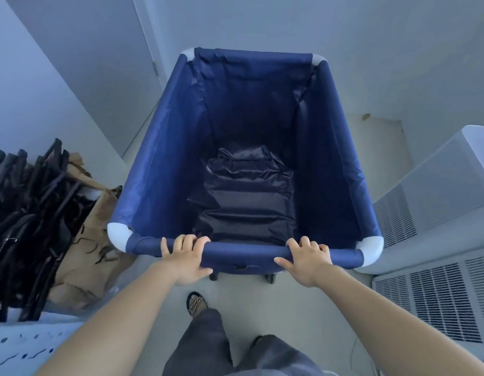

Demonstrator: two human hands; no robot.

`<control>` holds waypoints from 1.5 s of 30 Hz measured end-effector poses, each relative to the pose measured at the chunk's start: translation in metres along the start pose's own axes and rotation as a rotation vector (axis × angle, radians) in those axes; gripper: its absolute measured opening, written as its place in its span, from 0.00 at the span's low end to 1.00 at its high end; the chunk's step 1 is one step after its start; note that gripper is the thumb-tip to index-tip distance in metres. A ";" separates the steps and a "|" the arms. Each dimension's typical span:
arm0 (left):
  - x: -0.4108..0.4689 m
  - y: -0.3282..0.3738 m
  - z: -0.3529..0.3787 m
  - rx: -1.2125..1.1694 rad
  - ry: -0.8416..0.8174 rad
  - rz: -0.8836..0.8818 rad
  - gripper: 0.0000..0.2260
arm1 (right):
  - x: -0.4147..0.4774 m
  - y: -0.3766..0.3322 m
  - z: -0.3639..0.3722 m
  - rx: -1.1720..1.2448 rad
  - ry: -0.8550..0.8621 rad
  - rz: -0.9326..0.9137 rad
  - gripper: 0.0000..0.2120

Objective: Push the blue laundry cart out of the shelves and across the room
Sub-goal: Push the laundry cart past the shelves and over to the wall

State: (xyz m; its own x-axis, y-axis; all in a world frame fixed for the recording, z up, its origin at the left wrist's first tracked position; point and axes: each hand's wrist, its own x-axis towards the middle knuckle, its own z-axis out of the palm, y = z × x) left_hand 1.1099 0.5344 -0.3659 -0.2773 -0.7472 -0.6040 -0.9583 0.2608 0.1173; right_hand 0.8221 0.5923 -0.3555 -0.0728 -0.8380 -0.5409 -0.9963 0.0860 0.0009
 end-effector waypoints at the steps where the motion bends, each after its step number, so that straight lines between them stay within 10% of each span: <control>1: 0.008 -0.003 -0.005 0.010 -0.006 0.007 0.29 | 0.008 0.000 -0.006 -0.009 -0.017 0.003 0.29; 21: 0.165 -0.106 -0.140 0.016 0.312 0.121 0.16 | 0.167 -0.074 -0.109 0.083 0.081 0.122 0.27; 45: 0.372 -0.179 -0.329 0.114 0.171 0.230 0.17 | 0.375 -0.111 -0.238 0.154 0.093 0.110 0.27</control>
State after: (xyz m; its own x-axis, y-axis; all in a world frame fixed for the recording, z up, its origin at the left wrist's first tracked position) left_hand 1.1554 0.0089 -0.3526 -0.5026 -0.7506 -0.4290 -0.8579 0.4942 0.1405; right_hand 0.8940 0.1405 -0.3584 -0.1912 -0.8644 -0.4650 -0.9640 0.2546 -0.0769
